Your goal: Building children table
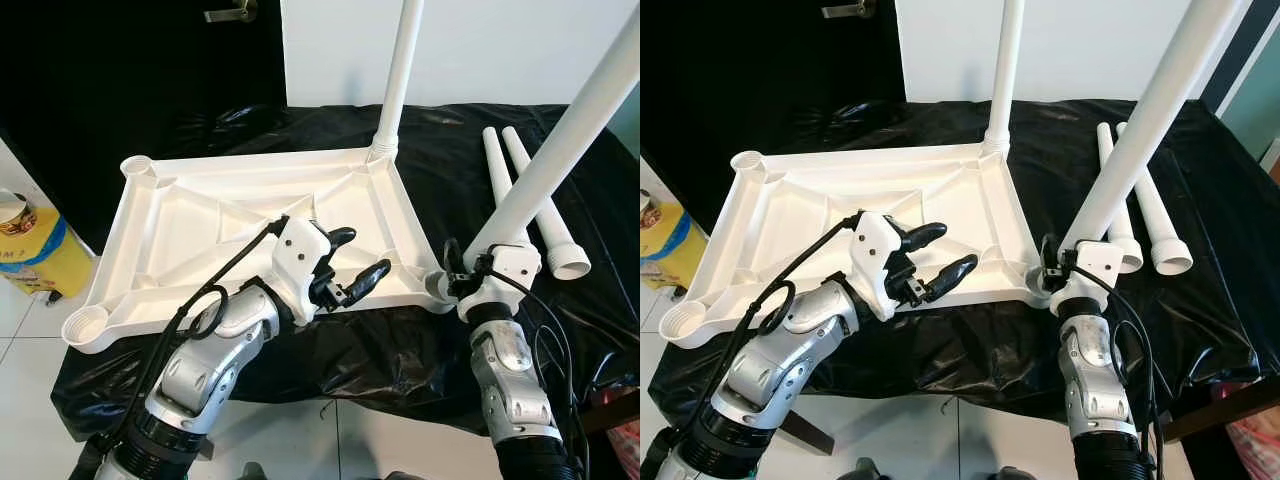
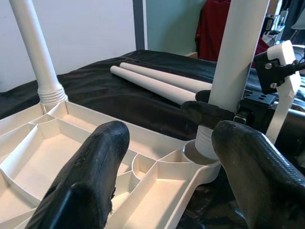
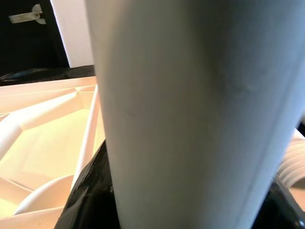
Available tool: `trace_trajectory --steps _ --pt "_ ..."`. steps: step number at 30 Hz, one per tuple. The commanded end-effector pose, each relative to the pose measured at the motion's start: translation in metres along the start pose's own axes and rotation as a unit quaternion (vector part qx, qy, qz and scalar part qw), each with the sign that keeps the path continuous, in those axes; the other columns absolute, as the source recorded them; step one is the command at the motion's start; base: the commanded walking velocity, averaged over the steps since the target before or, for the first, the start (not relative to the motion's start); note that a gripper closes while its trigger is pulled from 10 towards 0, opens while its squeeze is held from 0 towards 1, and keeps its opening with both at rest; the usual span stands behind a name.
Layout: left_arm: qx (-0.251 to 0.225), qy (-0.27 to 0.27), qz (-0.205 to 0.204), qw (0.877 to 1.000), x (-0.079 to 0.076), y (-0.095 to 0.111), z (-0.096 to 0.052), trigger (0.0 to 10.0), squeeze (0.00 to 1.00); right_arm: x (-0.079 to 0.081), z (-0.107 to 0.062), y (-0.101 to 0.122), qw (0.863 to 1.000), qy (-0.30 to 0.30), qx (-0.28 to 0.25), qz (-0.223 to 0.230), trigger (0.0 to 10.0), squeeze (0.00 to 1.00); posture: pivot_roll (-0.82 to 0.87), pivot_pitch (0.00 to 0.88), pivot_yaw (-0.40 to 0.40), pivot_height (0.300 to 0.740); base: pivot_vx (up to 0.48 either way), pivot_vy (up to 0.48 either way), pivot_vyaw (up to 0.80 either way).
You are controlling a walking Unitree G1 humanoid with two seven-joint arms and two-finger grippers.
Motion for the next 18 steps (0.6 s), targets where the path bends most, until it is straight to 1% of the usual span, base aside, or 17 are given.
trace_trajectory --steps 1,3,4,5,6,7,9,14,17,18 --pt "0.003 -0.072 0.002 0.997 -0.016 0.000 -0.001 10.0 0.00 0.004 -0.003 -0.013 1.000 0.014 0.028 0.002 10.0 0.00 0.01 0.065 -0.018 0.740 0.000 0.000 0.00" --pt "0.003 -0.072 0.002 0.997 -0.016 0.000 -0.001 10.0 0.00 0.006 -0.002 -0.014 0.999 0.020 0.030 -0.002 10.0 0.00 0.01 0.065 -0.019 0.740 0.000 0.000 0.00" --pt "0.003 -0.071 0.002 0.997 -0.016 0.000 -0.001 10.0 0.00 0.011 -0.002 -0.015 0.999 0.039 0.030 -0.020 10.0 0.00 0.01 0.068 -0.020 0.740 0.000 0.000 0.00" --pt "0.003 -0.071 0.002 0.997 -0.016 0.000 -0.001 10.0 0.00 0.011 -0.002 -0.015 0.999 0.039 0.030 -0.020 10.0 0.00 0.01 0.068 -0.020 0.740 0.000 0.000 0.00" --pt "0.002 -0.070 0.002 0.998 -0.015 0.000 -0.001 10.0 0.00 0.016 -0.003 -0.016 0.997 0.056 0.030 -0.033 10.0 0.00 0.01 0.069 -0.022 0.740 0.000 0.000 0.00" --pt "0.002 -0.070 0.002 0.998 -0.015 0.000 -0.001 10.0 0.00 0.016 -0.003 -0.016 0.997 0.056 0.030 -0.033 10.0 0.00 0.01 0.069 -0.022 0.740 0.000 0.000 0.00" --pt "0.002 -0.068 0.003 0.998 -0.015 0.001 -0.001 10.0 0.00 0.023 -0.004 -0.020 0.995 0.079 0.033 -0.049 10.0 0.00 0.02 0.070 -0.022 0.740 0.000 0.000 0.00" --pt "0.002 -0.066 0.004 0.998 -0.014 0.001 -0.001 10.0 0.00 0.025 -0.005 -0.024 0.994 0.088 0.041 -0.050 10.0 0.00 0.02 0.071 -0.022 0.740 0.000 0.000 0.00" --pt "0.004 -0.064 0.004 0.998 -0.013 0.001 -0.002 10.0 0.00 0.023 -0.003 -0.033 0.994 0.083 0.067 -0.032 10.0 0.00 0.02 0.073 -0.021 0.740 0.000 0.000 0.00" --pt "0.004 -0.064 0.004 0.998 -0.013 0.001 -0.002 10.0 0.00 0.021 -0.001 -0.034 0.994 0.074 0.074 -0.020 10.0 0.00 0.02 0.073 -0.020 0.740 0.000 0.000 0.00"
Point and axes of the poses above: a point about 5 cm out from each wrist's last joint towards the gripper, its own z axis pointing out of the wrist towards the gripper, its own y axis along the axis of the wrist's last joint, x = y × z, the point moved 4 cm from there along z, pointing out of the wrist towards the gripper, and after that the axes turned 4 degrees about -z, right-handed, at the moved point
